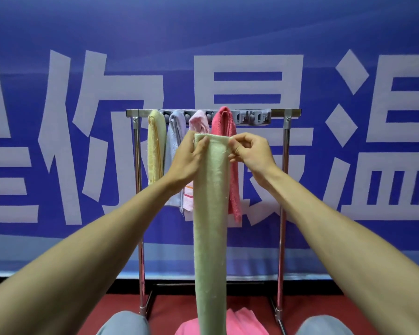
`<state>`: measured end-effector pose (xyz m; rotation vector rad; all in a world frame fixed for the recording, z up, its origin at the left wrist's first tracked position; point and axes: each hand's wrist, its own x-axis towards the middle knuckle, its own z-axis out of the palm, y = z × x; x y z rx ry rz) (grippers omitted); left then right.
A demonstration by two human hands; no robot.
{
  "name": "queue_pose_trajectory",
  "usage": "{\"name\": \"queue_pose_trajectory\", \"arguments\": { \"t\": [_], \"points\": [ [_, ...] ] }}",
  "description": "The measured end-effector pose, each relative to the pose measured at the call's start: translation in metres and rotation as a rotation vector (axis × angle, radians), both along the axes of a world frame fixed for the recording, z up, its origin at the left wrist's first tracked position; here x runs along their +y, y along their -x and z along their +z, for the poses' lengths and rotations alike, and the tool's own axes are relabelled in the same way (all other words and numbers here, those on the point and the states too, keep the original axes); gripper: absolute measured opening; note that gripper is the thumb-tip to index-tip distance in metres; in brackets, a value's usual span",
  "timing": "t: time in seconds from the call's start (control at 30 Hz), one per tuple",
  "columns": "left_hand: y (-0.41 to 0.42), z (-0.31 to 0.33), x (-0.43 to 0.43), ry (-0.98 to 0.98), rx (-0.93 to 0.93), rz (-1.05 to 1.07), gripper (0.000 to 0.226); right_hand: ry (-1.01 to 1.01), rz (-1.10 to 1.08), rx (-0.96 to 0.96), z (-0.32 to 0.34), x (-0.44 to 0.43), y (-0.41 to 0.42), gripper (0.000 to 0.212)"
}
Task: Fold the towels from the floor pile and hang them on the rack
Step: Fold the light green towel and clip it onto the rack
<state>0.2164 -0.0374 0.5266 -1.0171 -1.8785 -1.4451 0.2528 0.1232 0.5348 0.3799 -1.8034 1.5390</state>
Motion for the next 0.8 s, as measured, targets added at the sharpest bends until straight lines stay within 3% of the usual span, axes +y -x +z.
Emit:
{"name": "queue_pose_trajectory", "arguments": {
  "t": [0.13,0.37,0.5,0.57,0.63,0.8],
  "points": [
    [0.005,0.002,-0.002,-0.019,-0.051,0.009,0.031,0.034,0.041,-0.007,-0.004,0.000,0.000,0.013],
    [0.005,0.005,0.002,-0.070,-0.093,0.049,0.014,0.049,0.018,-0.086,-0.013,-0.001,0.006,0.019],
    [0.007,0.001,0.009,-0.118,-0.153,0.157,0.013,-0.020,0.223,-0.403,-0.026,-0.004,0.008,0.051],
    [0.010,0.001,0.012,-0.157,-0.228,0.183,0.015,-0.079,0.240,-0.471,-0.037,-0.007,0.012,0.062],
    [0.014,0.002,0.013,-0.211,-0.322,0.177,0.022,-0.147,0.203,-0.462,-0.046,-0.010,0.012,0.058],
    [0.031,0.000,0.007,-0.351,-0.567,0.085,0.039,-0.315,0.238,-0.429,-0.065,-0.012,0.008,0.019]
  ]
}}
